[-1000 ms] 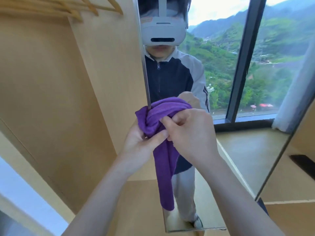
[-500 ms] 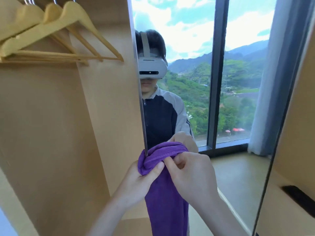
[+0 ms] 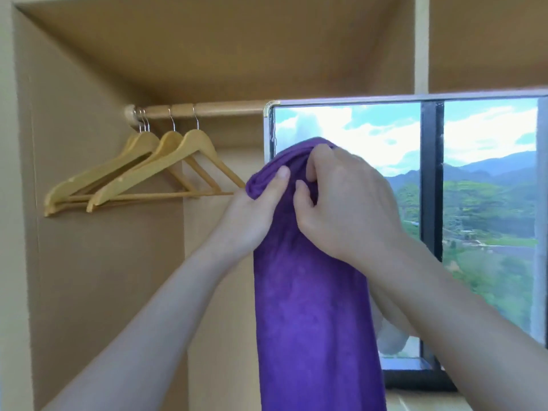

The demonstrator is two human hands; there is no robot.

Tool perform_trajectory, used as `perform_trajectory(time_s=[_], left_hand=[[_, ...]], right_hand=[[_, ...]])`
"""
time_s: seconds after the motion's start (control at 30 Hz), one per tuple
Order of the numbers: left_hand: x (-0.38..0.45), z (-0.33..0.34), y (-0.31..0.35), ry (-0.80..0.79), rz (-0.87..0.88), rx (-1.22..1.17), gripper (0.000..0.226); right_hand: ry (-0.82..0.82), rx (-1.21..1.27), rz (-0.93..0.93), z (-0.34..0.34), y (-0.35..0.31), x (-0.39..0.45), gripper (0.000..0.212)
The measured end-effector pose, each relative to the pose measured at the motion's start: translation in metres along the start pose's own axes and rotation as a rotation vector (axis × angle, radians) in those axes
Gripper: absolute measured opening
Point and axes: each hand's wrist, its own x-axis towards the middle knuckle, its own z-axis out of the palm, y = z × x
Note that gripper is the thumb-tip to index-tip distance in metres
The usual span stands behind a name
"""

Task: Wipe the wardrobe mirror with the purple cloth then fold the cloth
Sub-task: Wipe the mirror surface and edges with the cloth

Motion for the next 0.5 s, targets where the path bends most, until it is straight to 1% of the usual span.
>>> perform_trajectory(time_s=[0.07,0.17,0.23,0.33,0.43,0.5], left_hand=[[0.019,0.001,0.011,0.048,-0.057,0.017,0.042],[0.043,0.0,0.027,0.086,-0.097,0.019,0.054],[0.054,-0.001,0.032,0.117,-0.102,0.017,0.057],[0.059,0.002,0.023,0.183,-0.056,0.038,0.058],[0.04,0.011,-0.003,0.236,0.02,0.08,0.053],[0.015,0.016,-0.031,0.216,0.019,0.072,0.04]], right_hand=[[-0.004,-0.016,-0.043,-0.003,0.007,0.019,0.013],[0.017,-0.064,-0.081,-0.004,0.016,0.041,0.017],[0.052,-0.109,-0.121,-0.001,0.019,0.048,0.019],[0.076,-0.144,-0.175,0.007,0.025,0.042,0.025],[-0.015,-0.175,-0.271,0.023,0.034,0.015,0.048],[-0.165,-0.193,-0.321,0.034,0.035,-0.013,0.062]])
